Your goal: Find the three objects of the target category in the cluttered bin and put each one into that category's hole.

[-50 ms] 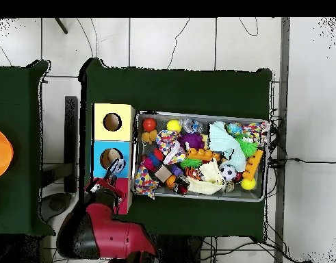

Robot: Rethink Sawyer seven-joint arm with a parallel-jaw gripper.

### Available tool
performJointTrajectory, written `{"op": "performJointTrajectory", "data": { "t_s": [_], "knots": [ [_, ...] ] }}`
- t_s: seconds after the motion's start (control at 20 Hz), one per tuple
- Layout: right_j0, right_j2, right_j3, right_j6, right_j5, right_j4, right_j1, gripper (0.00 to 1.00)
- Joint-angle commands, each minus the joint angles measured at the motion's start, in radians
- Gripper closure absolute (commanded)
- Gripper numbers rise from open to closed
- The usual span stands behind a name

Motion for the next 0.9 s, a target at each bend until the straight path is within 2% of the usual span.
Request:
{"op": "performJointTrajectory", "data": {
  "t_s": [0.05,0.35,0.9],
  "knots": [
    [-0.034,0.096,-0.012,0.198,-0.046,-0.015,0.073,1.0],
    [-0.023,0.098,-0.004,0.215,-0.1,-0.005,0.084,1.0],
    [0.007,0.076,-0.018,0.185,-0.093,0.024,0.1,1.0]
  ]
}}
